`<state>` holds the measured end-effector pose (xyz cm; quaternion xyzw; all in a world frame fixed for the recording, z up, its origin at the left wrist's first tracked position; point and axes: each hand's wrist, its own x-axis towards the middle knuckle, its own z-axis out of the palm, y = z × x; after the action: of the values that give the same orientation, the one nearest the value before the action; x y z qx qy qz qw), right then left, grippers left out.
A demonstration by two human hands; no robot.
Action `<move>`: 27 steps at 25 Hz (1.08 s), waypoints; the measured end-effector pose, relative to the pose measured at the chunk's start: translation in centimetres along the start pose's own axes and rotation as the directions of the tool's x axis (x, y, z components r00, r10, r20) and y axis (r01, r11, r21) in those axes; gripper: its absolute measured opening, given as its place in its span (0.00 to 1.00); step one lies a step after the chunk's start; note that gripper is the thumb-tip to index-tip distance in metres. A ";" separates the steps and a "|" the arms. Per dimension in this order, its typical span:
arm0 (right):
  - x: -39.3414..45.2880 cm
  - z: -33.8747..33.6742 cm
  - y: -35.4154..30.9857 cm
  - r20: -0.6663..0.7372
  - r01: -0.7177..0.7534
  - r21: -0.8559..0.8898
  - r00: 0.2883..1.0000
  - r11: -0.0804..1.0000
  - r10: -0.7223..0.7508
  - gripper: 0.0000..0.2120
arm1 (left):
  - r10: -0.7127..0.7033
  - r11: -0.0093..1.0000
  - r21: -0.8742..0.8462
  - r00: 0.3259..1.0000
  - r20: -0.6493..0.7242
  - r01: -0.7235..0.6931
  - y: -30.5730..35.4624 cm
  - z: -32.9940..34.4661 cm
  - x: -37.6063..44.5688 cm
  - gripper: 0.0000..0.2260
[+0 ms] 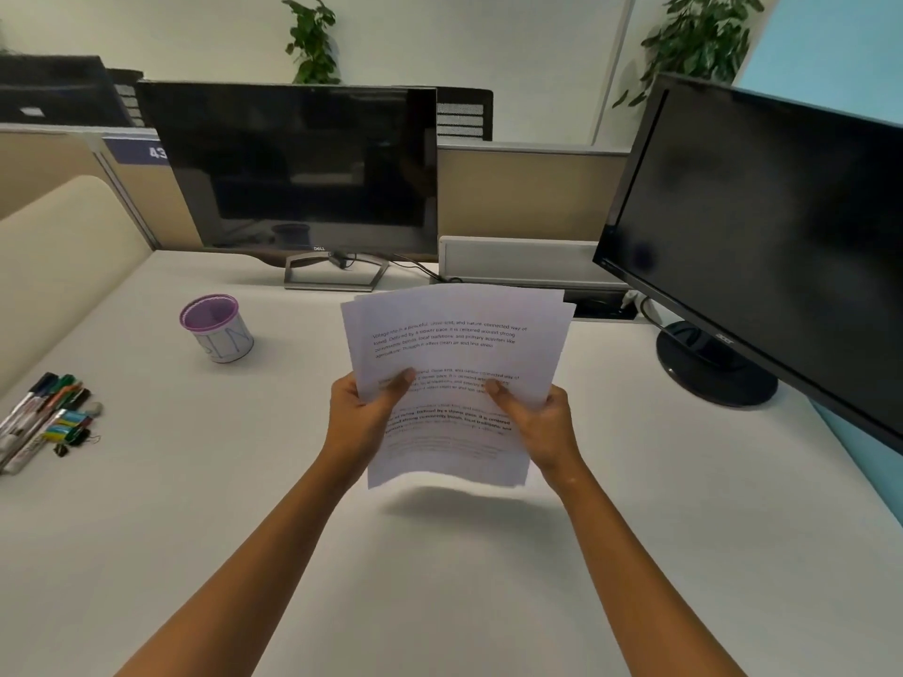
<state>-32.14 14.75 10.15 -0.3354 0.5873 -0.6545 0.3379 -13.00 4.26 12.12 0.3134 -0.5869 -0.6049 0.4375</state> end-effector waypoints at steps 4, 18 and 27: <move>0.4 0.4 -1.3 0.081 0.104 0.008 0.991 0.994 -0.105 0.14 | 0.115 0.990 0.081 0.993 0.000 -0.114 1.0 -1.0 0.1 0.08; 0.9 0.4 1.1 0.083 0.041 0.024 0.996 0.999 -0.043 0.09 | -0.001 1.000 0.006 0.999 0.055 0.001 -1.3 -1.7 0.7 0.12; 0.9 0.4 3.3 0.065 -0.025 -0.023 0.998 0.999 0.027 0.14 | -0.061 0.997 0.046 0.998 -0.022 0.062 -3.8 -0.9 0.2 0.13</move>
<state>-32.17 13.51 6.96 -0.3528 0.5873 -0.6322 0.3618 -12.92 3.46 8.31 0.3474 -0.5866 -0.6010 0.4173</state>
